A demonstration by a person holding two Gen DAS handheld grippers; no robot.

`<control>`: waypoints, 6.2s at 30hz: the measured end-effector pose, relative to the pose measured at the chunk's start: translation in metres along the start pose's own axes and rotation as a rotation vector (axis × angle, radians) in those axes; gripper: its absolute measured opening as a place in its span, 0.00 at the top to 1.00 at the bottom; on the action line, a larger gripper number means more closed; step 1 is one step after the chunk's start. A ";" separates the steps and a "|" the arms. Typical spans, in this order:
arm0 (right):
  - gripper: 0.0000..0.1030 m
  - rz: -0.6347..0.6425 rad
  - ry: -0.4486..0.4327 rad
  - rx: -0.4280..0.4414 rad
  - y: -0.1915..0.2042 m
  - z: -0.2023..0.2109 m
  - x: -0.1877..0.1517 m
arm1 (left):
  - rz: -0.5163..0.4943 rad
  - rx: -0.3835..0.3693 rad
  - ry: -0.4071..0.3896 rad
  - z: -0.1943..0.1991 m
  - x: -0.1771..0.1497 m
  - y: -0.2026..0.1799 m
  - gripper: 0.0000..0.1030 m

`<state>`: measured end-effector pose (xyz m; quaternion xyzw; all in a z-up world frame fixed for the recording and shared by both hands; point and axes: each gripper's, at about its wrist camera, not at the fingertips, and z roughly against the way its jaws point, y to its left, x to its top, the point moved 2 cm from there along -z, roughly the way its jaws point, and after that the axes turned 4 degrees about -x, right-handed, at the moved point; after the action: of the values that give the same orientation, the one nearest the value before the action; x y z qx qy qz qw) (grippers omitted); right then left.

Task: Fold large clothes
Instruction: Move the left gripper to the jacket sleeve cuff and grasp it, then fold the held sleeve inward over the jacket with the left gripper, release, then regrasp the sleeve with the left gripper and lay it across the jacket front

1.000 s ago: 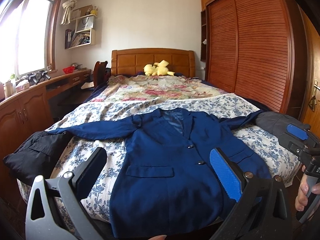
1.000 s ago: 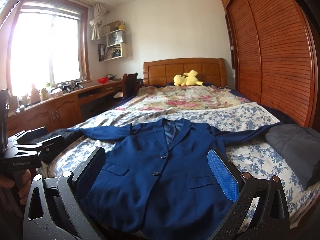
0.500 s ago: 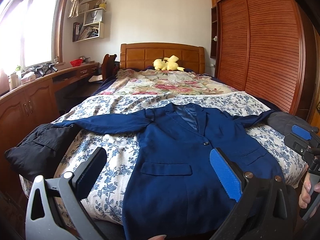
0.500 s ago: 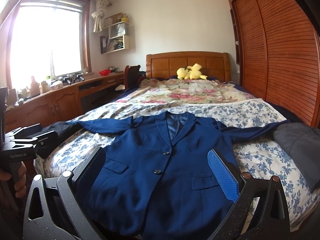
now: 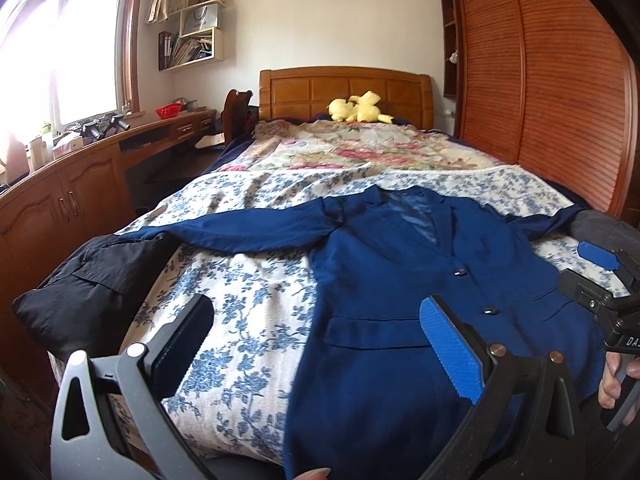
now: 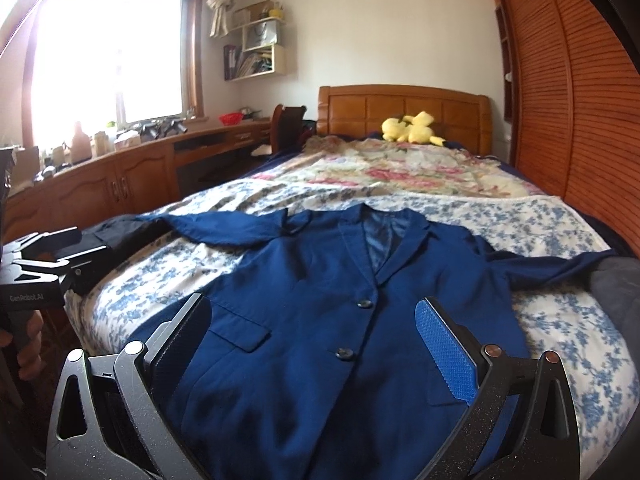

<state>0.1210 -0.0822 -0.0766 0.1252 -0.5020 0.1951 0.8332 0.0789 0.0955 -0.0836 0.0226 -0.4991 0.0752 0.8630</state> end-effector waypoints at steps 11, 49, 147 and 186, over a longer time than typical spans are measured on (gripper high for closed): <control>0.00 0.039 0.036 0.032 0.009 -0.069 0.004 | 0.033 0.030 0.023 -0.036 0.005 0.024 0.00; 0.00 0.112 0.209 0.119 0.029 -0.174 -0.025 | 0.070 0.164 0.142 -0.229 0.046 0.182 0.08; 0.00 0.114 0.185 0.135 0.024 -0.168 -0.027 | 0.200 0.164 0.407 -0.272 0.002 0.215 0.47; 0.00 -0.005 0.101 -0.058 -0.095 -0.089 -0.017 | -0.210 -0.194 0.022 -0.104 0.131 -0.073 0.89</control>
<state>0.2270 -0.1348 -0.1340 0.0920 -0.4646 0.1844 0.8612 0.2432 0.0488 -0.0197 -0.0098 -0.4893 -0.0638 0.8697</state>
